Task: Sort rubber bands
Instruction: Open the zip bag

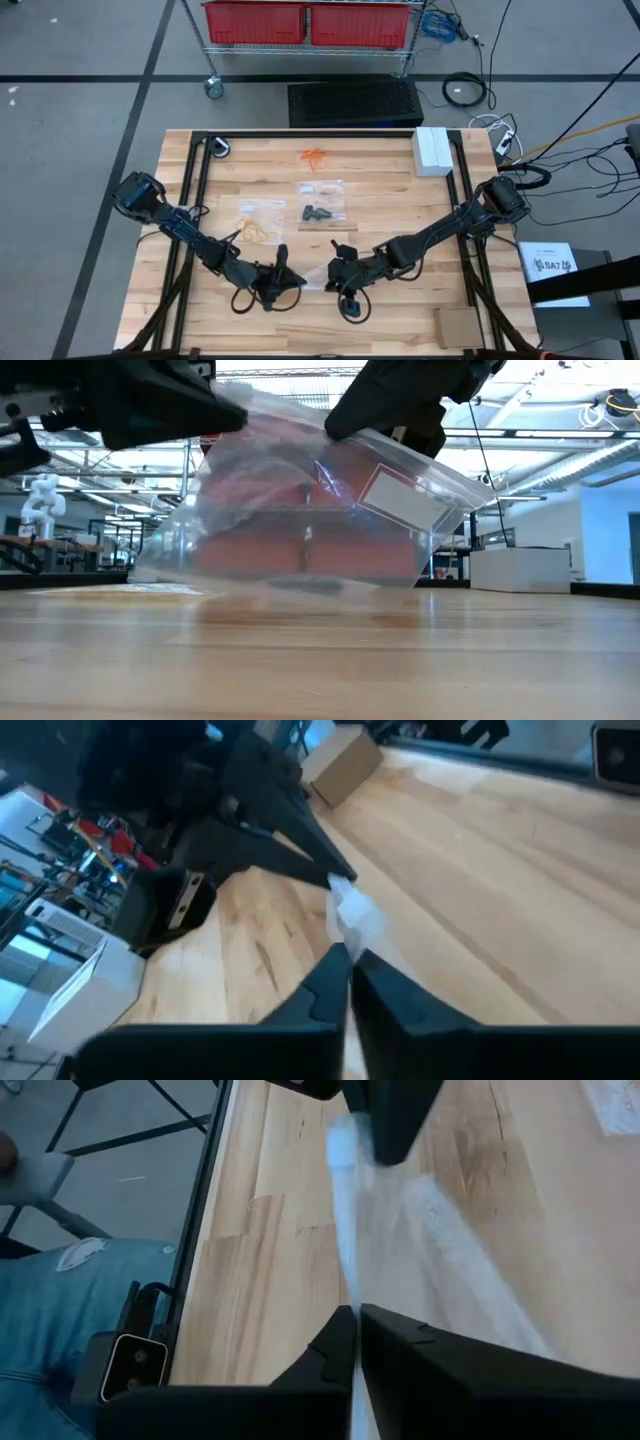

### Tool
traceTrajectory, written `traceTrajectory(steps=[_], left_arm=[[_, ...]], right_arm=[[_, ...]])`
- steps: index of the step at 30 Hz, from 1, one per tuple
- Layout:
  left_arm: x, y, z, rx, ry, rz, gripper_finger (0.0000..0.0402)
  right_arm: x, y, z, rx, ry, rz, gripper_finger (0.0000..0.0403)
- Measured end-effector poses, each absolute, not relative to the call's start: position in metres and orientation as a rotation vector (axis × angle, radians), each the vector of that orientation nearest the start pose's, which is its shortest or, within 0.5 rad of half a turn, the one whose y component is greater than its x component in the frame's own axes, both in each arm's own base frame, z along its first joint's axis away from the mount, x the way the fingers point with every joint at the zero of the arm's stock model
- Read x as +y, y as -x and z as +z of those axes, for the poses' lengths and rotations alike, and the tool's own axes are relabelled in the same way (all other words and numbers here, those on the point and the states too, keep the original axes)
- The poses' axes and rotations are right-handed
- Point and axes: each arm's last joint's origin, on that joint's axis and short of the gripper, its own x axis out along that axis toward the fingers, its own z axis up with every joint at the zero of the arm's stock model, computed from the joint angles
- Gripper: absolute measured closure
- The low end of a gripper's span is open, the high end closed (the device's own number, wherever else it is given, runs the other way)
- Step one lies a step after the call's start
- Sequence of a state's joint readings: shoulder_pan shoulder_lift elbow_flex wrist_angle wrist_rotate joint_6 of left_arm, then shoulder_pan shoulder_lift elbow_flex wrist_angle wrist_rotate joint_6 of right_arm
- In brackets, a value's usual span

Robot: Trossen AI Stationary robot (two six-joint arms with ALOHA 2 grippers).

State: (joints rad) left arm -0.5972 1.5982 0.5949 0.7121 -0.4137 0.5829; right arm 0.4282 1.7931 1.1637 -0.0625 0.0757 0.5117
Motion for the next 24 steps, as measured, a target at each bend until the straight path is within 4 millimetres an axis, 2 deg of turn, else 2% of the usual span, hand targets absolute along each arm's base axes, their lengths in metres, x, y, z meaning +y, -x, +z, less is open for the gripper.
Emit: traceTrajectory(steps=[8,18,21,24], left_arm=[[-0.157,-0.256,0.167,0.192,-0.684,-0.23,0.0397],[-0.13,-0.269,0.162,0.298,-0.336,-0.099,0.04],[-0.124,-0.272,0.162,0.304,-0.258,-0.066,0.04],[-0.118,-0.274,0.162,0.307,-0.204,-0.036,0.04]], right_arm=[[0.158,-0.352,0.204,0.738,-0.309,0.155,0.0392],[0.137,-0.334,0.234,0.709,-0.228,-0.048,0.031],[0.131,-0.332,0.245,0.671,-0.176,-0.041,0.0305],[0.127,-0.335,0.248,0.644,-0.119,-0.023,0.0309]])
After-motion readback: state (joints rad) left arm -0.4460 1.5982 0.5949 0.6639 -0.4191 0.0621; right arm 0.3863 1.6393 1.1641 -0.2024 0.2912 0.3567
